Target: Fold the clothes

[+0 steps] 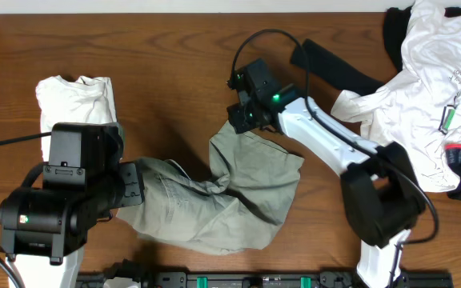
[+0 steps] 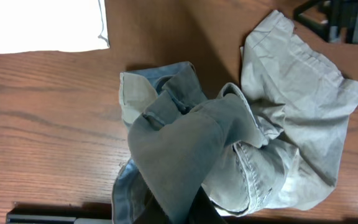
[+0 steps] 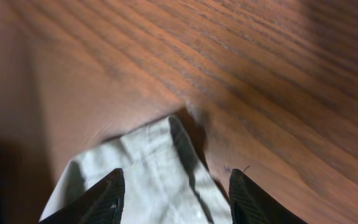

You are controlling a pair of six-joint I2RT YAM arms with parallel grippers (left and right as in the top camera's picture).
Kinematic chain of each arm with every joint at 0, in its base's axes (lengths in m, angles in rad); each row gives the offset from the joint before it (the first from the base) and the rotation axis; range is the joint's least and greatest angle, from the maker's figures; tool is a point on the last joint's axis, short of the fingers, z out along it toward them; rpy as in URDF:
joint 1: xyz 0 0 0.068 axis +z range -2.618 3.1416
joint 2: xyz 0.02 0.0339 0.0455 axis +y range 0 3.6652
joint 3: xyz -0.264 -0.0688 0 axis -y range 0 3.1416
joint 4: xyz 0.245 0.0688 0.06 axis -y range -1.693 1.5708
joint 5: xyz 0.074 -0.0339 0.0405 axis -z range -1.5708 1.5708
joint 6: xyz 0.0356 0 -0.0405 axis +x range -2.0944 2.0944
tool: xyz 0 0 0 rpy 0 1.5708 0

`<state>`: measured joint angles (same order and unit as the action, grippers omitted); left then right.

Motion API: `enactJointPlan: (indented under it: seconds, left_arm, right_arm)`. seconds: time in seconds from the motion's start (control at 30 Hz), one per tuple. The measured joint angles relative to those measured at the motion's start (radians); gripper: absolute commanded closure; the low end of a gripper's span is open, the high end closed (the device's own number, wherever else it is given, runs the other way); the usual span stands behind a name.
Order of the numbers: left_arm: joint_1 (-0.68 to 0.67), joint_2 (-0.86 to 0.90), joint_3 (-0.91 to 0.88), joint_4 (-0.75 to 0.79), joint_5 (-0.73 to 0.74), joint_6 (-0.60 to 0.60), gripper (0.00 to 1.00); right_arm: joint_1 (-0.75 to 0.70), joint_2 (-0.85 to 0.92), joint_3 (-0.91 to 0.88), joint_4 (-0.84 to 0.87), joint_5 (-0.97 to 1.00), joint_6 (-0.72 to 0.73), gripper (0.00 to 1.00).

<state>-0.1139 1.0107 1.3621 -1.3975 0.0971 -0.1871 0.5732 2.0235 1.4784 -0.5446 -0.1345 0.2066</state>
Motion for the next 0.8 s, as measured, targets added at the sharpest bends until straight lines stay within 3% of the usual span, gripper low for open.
enactJointPlan:
  seconds: [0.8]
  left_arm:
    - [0.000, 0.000, 0.000, 0.009, 0.000, 0.000, 0.94]
  right_arm:
    - [0.059, 0.093, 0.000, 0.073, 0.032, 0.064, 0.48]
